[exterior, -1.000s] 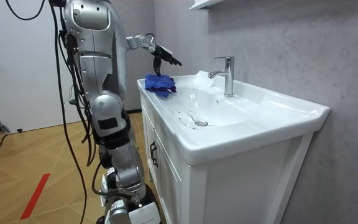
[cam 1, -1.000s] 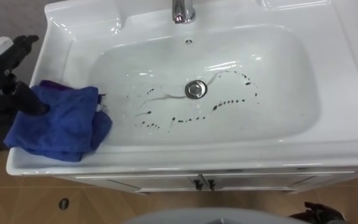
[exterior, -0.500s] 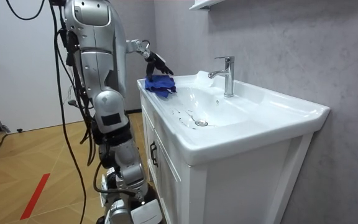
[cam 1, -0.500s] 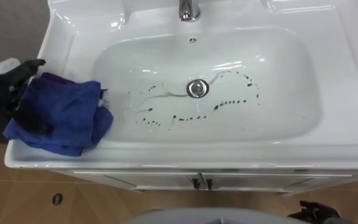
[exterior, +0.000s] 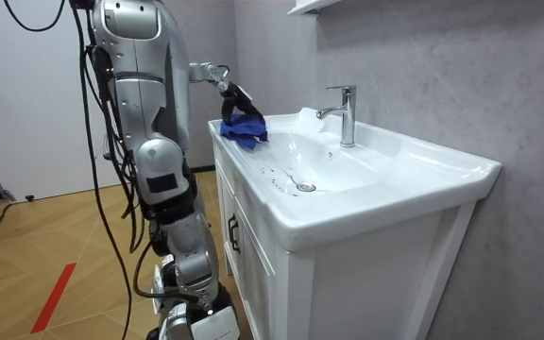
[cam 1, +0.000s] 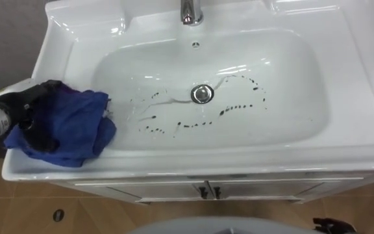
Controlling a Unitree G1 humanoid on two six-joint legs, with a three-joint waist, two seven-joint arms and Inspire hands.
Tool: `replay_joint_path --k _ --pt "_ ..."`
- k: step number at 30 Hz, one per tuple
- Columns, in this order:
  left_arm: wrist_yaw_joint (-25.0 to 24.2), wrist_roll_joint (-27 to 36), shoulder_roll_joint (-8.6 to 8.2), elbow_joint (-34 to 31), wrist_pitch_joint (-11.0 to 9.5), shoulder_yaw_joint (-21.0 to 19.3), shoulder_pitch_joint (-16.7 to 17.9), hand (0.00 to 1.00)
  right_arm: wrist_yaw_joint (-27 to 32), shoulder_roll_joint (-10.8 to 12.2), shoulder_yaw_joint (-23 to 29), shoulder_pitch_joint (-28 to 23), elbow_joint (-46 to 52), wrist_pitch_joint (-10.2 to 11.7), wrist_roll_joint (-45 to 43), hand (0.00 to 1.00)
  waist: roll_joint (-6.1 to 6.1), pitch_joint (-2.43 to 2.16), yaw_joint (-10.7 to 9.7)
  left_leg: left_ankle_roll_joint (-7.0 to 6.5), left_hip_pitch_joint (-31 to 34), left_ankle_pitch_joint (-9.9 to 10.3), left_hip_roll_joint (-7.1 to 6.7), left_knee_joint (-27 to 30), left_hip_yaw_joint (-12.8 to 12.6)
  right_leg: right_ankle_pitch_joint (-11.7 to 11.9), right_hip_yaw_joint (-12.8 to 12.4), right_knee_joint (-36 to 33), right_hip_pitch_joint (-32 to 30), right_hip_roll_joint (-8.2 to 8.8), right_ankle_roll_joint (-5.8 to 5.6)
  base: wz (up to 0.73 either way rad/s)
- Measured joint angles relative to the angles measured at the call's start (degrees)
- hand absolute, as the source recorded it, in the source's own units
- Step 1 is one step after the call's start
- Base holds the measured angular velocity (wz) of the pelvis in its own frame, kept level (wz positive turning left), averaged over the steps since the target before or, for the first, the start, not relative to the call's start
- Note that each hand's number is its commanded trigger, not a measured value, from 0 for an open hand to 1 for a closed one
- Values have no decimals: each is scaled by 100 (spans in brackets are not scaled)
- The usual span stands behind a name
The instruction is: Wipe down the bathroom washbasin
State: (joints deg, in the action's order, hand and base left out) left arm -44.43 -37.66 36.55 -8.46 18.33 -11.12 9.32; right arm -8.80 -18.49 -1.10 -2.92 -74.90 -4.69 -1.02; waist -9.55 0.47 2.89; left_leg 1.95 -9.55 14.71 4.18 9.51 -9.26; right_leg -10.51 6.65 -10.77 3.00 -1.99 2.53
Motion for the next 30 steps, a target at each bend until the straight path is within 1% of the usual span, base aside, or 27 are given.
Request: replay_joint_path --k 4,5,8,10,11,12,13,14,15,19,25,27,30 --pt "30 -23 -1 -182 2 87 85 0 32 0 -43 11 -56 -28 -16 0 23 16 4 0 3 0 1 0 -2 0 1 4 -6 -2 0 0" --pt "37 -42 -1 -221 3 89 108 0 56 0 -51 11 -56 -28 -16 0 48 34 5 0 5 0 2 0 -3 0 -7 6 -10 -5 0 0" --pt "37 -71 -1 -240 5 90 133 0 61 0 -96 10 -55 -32 -15 0 55 35 8 0 10 0 4 1 -5 0 -15 12 -17 -8 1 0" --pt "37 -75 -1 -241 7 90 136 0 60 0 -165 8 -55 -37 -16 0 58 25 11 0 13 0 4 1 -6 0 -23 13 -21 -10 1 0" --pt "36 -94 -1 -241 8 96 135 0 63 0 -194 8 -55 -37 -10 0 43 10 12 0 7 0 4 1 -4 0 -37 13 -16 -10 1 0" --pt "35 -115 -1 -241 8 105 135 0 65 0 -201 7 -56 -35 -3 0 49 12 12 0 1 0 4 1 -3 0 -45 11 -12 -10 1 -3" --pt "34 -164 -1 -241 10 142 135 26 71 0 -220 4 -55 -36 -1 0 62 12 13 0 -6 0 4 0 -2 0 -57 3 -9 -10 1 0" --pt "27 -248 0 -240 16 206 132 82 89 3 -223 6 -54 -36 34 0 64 8 3 0 -14 0 4 0 -2 0 -59 -3 -2 -9 1 0" --pt "21 -285 -1 -240 20 242 132 100 112 6 -224 5 -54 -36 55 0 68 7 -1 0 -15 0 5 0 -2 0 -65 -7 2 -8 1 0" --pt "-15 -362 0 -240 74 301 132 100 241 15 -228 12 -49 -38 71 0 70 7 -14 0 -33 0 7 -3 -1 0 -139 -41 18 -14 1 -7" --pt "13 -468 20 -241 169 310 28 100 279 18 -274 46 -52 -40 75 0 82 29 -123 0 -105 0 -10 -13 -16 -1 -182 -84 21 -15 -1 -5" --pt "17 -467 21 -238 172 314 27 100 290 23 -272 32 -57 -45 69 0 91 36 -154 0 -104 0 -18 -12 -17 -2 -183 -81 -4 -15 -3 -3" --pt "46 -468 20 -215 228 416 33 100 319 23 -272 17 -61 -114 33 0 92 38 -208 0 -101 0 -18 -11 -17 -5 -180 -80 -8 -12 -6 0"
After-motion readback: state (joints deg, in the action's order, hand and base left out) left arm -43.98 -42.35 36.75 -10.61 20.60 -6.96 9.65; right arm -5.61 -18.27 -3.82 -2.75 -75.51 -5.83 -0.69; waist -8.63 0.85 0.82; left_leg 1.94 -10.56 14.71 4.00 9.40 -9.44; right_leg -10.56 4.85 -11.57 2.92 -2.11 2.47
